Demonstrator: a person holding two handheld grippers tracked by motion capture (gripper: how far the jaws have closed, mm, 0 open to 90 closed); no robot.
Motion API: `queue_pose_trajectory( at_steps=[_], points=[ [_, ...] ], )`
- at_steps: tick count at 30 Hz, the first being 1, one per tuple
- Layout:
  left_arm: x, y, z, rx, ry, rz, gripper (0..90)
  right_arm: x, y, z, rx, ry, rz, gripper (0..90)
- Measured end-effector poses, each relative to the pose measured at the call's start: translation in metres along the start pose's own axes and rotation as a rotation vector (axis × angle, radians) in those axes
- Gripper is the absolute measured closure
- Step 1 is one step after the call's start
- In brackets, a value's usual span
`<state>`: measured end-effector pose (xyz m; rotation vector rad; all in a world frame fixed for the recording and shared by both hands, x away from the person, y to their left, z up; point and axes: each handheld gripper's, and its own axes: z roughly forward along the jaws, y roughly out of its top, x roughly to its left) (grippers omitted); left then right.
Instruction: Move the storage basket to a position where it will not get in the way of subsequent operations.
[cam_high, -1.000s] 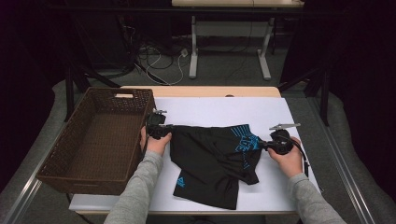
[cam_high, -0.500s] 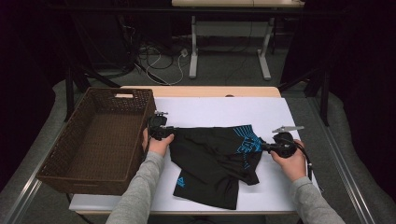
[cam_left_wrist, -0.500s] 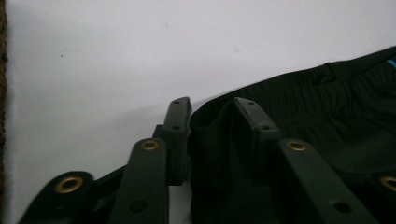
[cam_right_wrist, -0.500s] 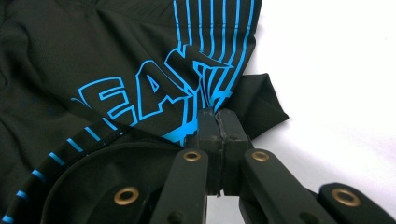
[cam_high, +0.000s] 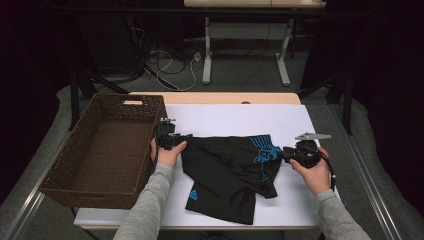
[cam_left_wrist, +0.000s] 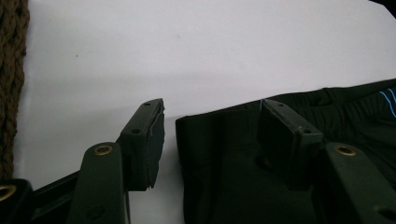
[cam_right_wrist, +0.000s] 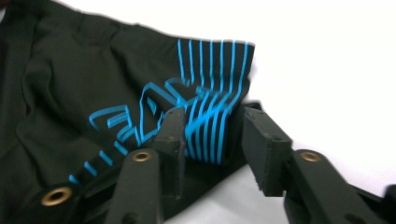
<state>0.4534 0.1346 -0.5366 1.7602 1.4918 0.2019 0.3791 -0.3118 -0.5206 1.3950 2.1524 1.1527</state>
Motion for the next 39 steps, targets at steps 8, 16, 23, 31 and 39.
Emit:
queue_pose_trajectory(
  at_steps=[8,16,23,31,39],
  points=[
    [0.003,-0.003,0.007,0.021,0.023,-0.041,43.9,0.001,0.028,0.01,-0.04,-0.031,-0.055,54.8],
    [0.009,-0.006,0.013,0.069,-0.019,-0.1,61.5,-0.011,0.048,0.039,-0.008,-0.068,-0.042,53.4],
    [0.008,-0.006,0.013,0.066,-0.005,-0.072,75.6,-0.024,0.046,0.067,0.057,-0.041,-0.001,51.3],
    [0.005,-0.005,0.013,0.043,0.01,-0.035,79.2,-0.023,0.037,0.09,0.096,0.001,0.024,53.1],
    [0.001,-0.002,0.013,0.026,0.018,-0.02,79.7,-0.022,0.038,0.092,0.087,0.006,-0.004,80.4]
  ],
)
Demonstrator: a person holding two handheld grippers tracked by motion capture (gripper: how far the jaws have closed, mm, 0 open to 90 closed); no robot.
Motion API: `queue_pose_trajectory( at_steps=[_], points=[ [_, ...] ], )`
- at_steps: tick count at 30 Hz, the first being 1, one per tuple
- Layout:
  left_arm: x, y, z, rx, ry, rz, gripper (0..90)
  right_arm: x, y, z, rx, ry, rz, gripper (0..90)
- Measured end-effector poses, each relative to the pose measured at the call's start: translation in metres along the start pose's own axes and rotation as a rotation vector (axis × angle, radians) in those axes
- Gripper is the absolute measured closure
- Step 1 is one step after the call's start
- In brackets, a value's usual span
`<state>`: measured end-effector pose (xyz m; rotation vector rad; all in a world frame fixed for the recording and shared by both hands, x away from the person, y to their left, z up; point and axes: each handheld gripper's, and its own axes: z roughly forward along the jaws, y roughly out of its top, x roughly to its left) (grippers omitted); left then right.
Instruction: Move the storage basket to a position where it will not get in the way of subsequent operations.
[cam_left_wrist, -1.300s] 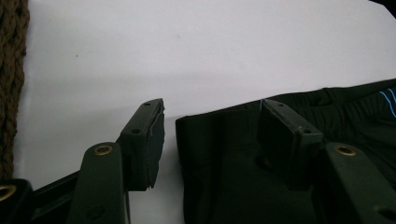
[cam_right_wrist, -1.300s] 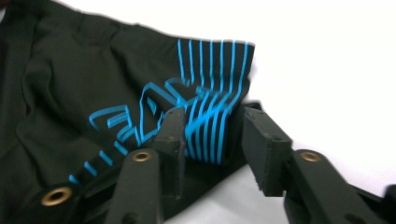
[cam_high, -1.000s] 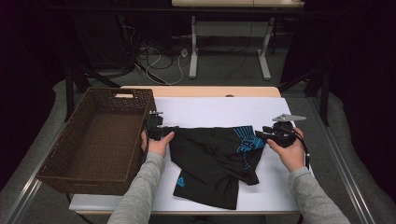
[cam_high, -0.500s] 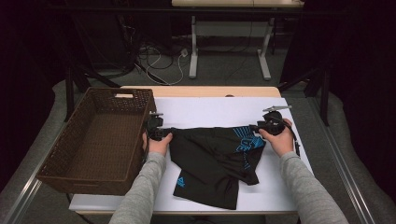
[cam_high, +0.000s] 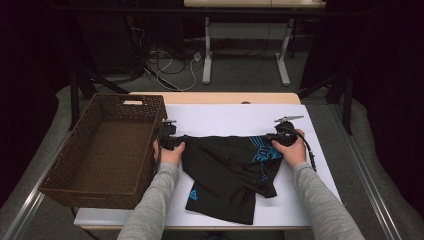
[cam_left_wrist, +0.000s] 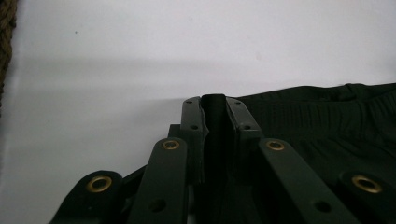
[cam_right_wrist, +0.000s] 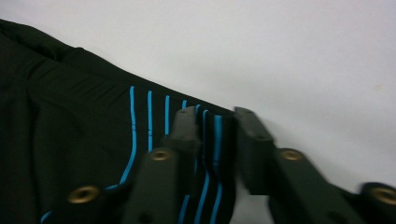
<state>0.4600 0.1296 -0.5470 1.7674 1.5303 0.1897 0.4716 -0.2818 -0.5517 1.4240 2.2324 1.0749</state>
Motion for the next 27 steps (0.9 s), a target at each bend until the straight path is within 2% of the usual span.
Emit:
queue_pose_trajectory(
  at_steps=[3,8,11,14,20,25,27],
  points=[
    [-0.003,0.003,-0.002,-0.016,-0.005,0.017,79.8,0.001,0.003,-0.009,-0.009,0.005,-0.015,82.5],
    [-0.01,0.013,-0.003,-0.039,-0.027,0.053,79.8,0.0,0.013,-0.031,-0.065,-0.007,-0.024,82.8],
    [-0.017,0.023,-0.004,-0.063,-0.032,0.075,79.8,-0.001,0.024,-0.045,-0.089,-0.029,-0.024,82.8],
    [-0.024,0.034,-0.004,-0.089,-0.023,0.111,79.7,-0.002,0.033,-0.052,-0.103,-0.053,-0.027,82.8],
    [-0.033,0.059,-0.009,-0.131,-0.018,0.151,79.7,-0.004,0.049,-0.057,-0.133,-0.095,-0.005,82.8],
    [-0.042,0.074,-0.01,-0.177,0.001,0.22,79.7,-0.005,0.059,-0.058,-0.161,-0.147,0.001,82.7],
    [-0.044,0.077,-0.009,-0.167,0.017,0.242,79.7,-0.004,0.059,-0.056,-0.165,-0.145,0.016,82.7]
  ],
)
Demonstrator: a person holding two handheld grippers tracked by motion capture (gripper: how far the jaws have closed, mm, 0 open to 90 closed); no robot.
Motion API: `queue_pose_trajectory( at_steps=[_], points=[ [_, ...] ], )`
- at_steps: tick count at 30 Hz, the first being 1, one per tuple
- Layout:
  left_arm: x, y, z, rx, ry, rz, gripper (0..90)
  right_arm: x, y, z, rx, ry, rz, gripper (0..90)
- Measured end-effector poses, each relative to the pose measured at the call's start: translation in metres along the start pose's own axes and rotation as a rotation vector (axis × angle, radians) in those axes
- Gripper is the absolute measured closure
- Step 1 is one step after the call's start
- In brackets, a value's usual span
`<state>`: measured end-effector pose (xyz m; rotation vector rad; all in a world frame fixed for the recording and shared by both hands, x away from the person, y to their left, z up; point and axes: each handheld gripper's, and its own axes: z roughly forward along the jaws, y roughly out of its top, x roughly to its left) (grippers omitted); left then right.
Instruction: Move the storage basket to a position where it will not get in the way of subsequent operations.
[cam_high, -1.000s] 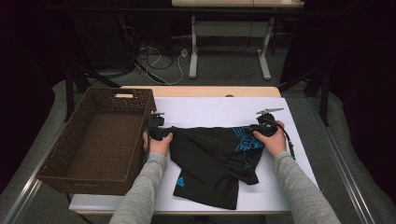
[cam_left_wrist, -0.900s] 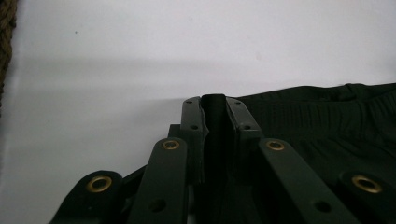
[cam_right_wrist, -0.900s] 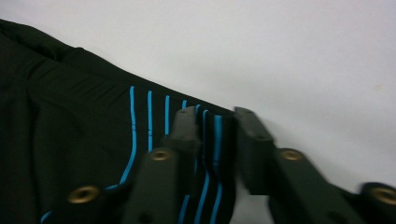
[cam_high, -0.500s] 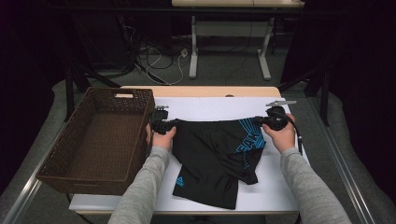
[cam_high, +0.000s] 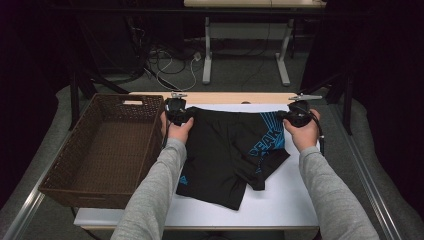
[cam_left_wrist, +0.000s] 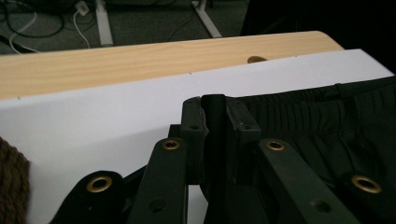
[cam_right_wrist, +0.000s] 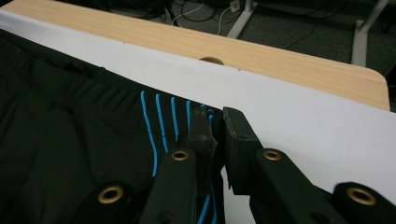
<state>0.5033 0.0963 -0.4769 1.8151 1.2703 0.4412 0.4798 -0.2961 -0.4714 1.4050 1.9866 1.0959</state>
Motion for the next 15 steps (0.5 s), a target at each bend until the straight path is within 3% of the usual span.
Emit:
queue_pose_trajectory(
  at_steps=[10,15],
  points=[
    [-0.003,-0.014,0.015,0.05,0.011,-0.004,79.4,0.008,-0.006,0.018,0.032,-0.011,-0.021,82.6],
    [-0.01,-0.016,0.019,0.056,0.005,0.015,78.8,0.016,-0.009,0.027,0.041,-0.009,-0.032,82.3]
  ],
)
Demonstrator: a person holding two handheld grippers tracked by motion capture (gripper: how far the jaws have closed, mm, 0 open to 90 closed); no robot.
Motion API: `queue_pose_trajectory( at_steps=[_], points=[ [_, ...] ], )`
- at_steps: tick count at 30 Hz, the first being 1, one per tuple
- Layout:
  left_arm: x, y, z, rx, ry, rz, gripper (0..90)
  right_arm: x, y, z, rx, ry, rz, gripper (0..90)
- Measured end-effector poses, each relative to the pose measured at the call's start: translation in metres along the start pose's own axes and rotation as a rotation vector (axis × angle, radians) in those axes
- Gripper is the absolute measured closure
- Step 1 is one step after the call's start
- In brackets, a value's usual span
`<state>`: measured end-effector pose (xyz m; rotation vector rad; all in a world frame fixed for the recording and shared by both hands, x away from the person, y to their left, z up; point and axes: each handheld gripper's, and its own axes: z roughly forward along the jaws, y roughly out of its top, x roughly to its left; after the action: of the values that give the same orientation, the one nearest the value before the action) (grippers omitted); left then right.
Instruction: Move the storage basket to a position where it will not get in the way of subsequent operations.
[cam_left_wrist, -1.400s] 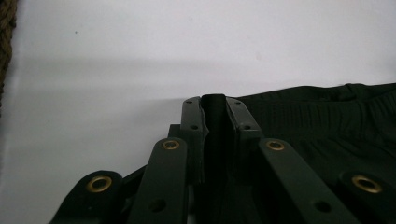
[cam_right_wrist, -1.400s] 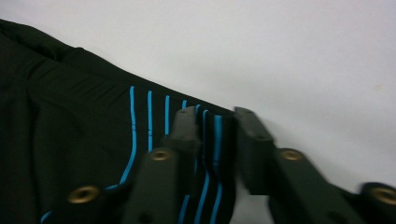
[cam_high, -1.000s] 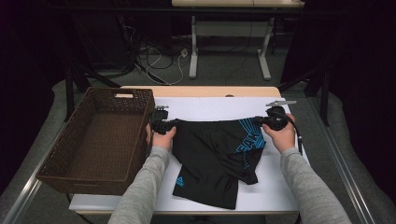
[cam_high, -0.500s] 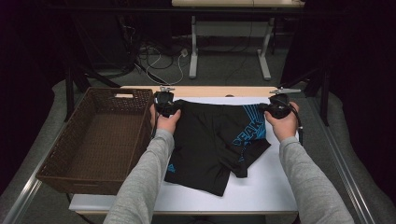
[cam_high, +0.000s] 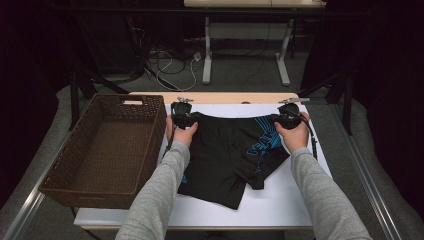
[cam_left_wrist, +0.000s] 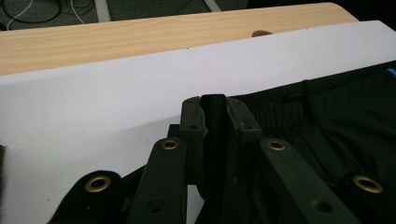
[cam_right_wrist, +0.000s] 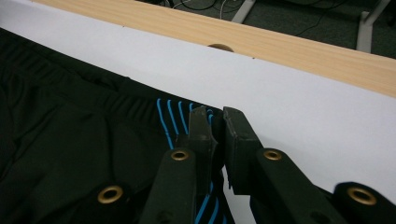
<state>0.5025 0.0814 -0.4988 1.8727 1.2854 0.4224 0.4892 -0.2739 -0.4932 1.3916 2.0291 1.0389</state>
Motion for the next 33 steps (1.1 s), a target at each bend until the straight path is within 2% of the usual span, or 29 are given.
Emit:
queue_pose_trajectory(
  at_steps=[4,8,11,15,17,19,23,25,28,32,33],
  points=[
    [-0.001,-0.001,0.002,0.005,-0.005,-0.003,75.3,0.006,-0.002,0.005,0.006,0.007,-0.01,79.8],
    [0.003,-0.001,0.0,0.012,-0.02,-0.038,61.7,0.008,-0.001,0.003,-0.014,-0.007,-0.041,68.7],
    [0.005,-0.002,-0.006,-0.011,-0.018,-0.048,54.3,0.009,0.0,-0.004,-0.027,-0.028,-0.078,60.9],
    [0.005,-0.006,-0.018,-0.05,-0.025,-0.056,46.5,0.014,0.002,-0.02,-0.072,-0.039,-0.103,56.0],
    [0.004,-0.009,-0.025,-0.049,-0.035,-0.063,43.9,0.016,0.0,-0.028,-0.084,-0.025,-0.113,55.7],
    [0.003,-0.014,-0.031,-0.069,-0.05,-0.088,42.1,0.019,-0.002,-0.033,-0.077,-0.015,-0.114,55.0],
    [-0.002,-0.026,-0.045,-0.069,-0.071,-0.097,38.6,0.026,-0.011,-0.044,-0.072,0.008,-0.125,53.7],
    [-0.005,-0.032,-0.05,-0.072,-0.076,-0.087,37.5,0.031,-0.017,-0.051,-0.07,0.031,-0.116,53.7],
    [-0.01,-0.043,-0.061,-0.061,-0.062,-0.043,37.1,0.038,-0.027,-0.059,-0.066,0.047,-0.134,53.3],
    [-0.015,-0.063,-0.076,-0.041,-0.079,-0.025,37.0,0.05,-0.043,-0.071,-0.068,0.096,-0.136,53.4],
    [-0.016,-0.069,-0.079,-0.038,-0.086,-0.032,37.9,0.054,-0.047,-0.074,-0.067,0.107,-0.133,53.3]
  ],
)
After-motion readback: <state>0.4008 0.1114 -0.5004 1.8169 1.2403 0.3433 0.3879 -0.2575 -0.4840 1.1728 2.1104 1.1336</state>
